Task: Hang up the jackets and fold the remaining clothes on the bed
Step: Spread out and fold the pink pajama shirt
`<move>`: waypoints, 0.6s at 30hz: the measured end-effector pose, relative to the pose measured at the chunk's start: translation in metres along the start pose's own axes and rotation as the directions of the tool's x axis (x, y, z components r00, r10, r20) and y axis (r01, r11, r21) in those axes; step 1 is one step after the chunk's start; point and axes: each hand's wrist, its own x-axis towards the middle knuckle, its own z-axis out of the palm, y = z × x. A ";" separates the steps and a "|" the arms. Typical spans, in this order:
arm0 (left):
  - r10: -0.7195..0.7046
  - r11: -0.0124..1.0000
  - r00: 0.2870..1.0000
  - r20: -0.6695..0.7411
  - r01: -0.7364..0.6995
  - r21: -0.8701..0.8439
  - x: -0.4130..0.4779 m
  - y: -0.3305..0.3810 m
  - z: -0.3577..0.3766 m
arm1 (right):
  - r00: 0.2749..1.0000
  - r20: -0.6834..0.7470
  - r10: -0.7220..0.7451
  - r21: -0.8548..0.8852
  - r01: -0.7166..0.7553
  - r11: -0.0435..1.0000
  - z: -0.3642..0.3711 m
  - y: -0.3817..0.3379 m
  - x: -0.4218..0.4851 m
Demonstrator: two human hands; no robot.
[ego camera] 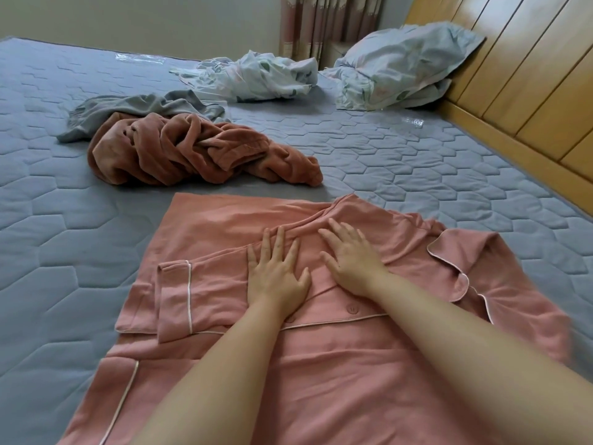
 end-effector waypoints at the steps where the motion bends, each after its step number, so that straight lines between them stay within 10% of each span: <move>1: -0.005 1.000 1.000 0.006 0.005 0.001 0.001 0.000 0.000 | 0.995 0.058 -0.080 0.002 0.080 0.997 -0.001 0.001 0.006; 5: -0.011 1.000 1.000 0.020 0.011 0.003 0.002 0.000 0.000 | 0.964 0.256 -0.073 -0.061 0.091 0.994 0.003 0.020 0.034; 10: -0.014 1.000 0.999 0.033 0.014 0.002 0.004 -0.001 0.001 | 0.928 0.024 0.372 0.035 -0.373 0.927 -0.001 0.030 0.061; 15: -0.010 1.000 0.999 0.035 0.011 -0.003 0.005 0.000 0.001 | 0.995 0.102 -0.002 0.070 -0.006 0.998 0.012 0.010 0.043; 18: -0.006 1.000 0.999 0.039 0.006 0.001 0.005 -0.001 0.002 | 0.940 0.059 0.337 -0.031 -0.336 0.941 0.018 0.050 0.041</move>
